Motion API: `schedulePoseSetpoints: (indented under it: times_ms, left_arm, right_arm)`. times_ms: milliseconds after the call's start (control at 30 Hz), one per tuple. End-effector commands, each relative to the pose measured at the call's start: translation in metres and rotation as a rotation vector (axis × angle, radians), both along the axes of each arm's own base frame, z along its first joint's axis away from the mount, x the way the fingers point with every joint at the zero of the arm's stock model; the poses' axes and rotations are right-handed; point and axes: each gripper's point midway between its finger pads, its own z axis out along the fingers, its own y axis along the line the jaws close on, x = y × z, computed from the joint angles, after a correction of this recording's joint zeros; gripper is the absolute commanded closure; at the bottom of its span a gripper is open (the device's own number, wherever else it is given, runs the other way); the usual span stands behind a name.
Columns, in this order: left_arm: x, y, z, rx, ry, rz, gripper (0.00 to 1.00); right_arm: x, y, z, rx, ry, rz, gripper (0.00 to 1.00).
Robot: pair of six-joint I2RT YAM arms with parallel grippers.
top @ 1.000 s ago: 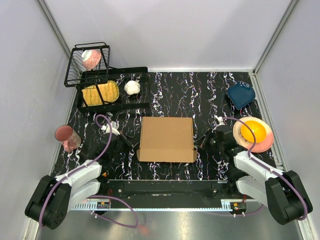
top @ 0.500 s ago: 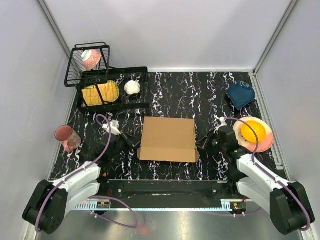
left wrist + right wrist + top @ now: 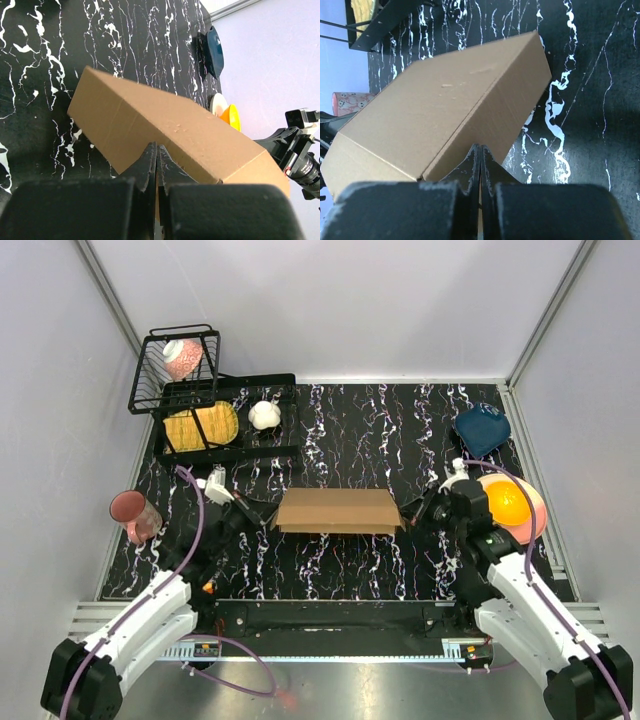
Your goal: Fold the paper box
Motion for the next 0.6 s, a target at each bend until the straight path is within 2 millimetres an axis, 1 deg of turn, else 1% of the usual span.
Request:
schedulePoseSetpoints:
  times_ms: [0, 33, 133, 167, 200, 300, 367, 400, 467, 567]
  left_arm:
    - [-0.018, -0.028, 0.052, -0.112, -0.063, -0.158, 1.0]
    - [-0.018, -0.028, 0.058, -0.117, -0.07, -0.159, 1.0]
    - [-0.016, -0.029, 0.066, -0.118, -0.07, -0.161, 1.0]
    - [-0.015, -0.029, 0.067, -0.116, -0.07, -0.158, 1.0]
    - [-0.013, -0.029, 0.063, -0.104, -0.054, -0.152, 1.0]
    - [-0.008, -0.031, 0.065, -0.106, -0.045, -0.144, 1.0]
    - [-0.005, -0.033, 0.068, -0.102, -0.052, -0.146, 1.0]
    - [-0.002, -0.033, 0.063, -0.085, -0.039, -0.141, 1.0]
    - [0.001, -0.033, 0.061, -0.072, -0.041, -0.139, 1.0]
    - [0.004, -0.034, 0.047, -0.056, -0.019, -0.133, 1.0]
  right_arm:
    - [-0.007, 0.022, 0.055, 0.121, -0.078, 0.093, 1.0]
    - [-0.006, 0.022, 0.062, 0.128, -0.085, 0.089, 1.0]
    - [-0.005, 0.022, 0.067, 0.136, -0.065, 0.077, 1.0]
    - [-0.005, 0.021, 0.064, 0.13, -0.05, 0.073, 1.0]
    - [-0.003, 0.022, 0.061, 0.124, -0.036, 0.069, 1.0]
    - [0.002, 0.022, 0.054, 0.112, -0.012, 0.052, 1.0]
    - [0.006, 0.022, 0.053, 0.113, -0.011, 0.048, 1.0]
    - [0.007, 0.022, 0.049, 0.106, -0.003, 0.046, 1.0]
    - [0.009, 0.021, 0.045, 0.093, -0.004, 0.042, 1.0]
    - [0.01, 0.019, 0.033, 0.068, 0.01, 0.036, 1.0]
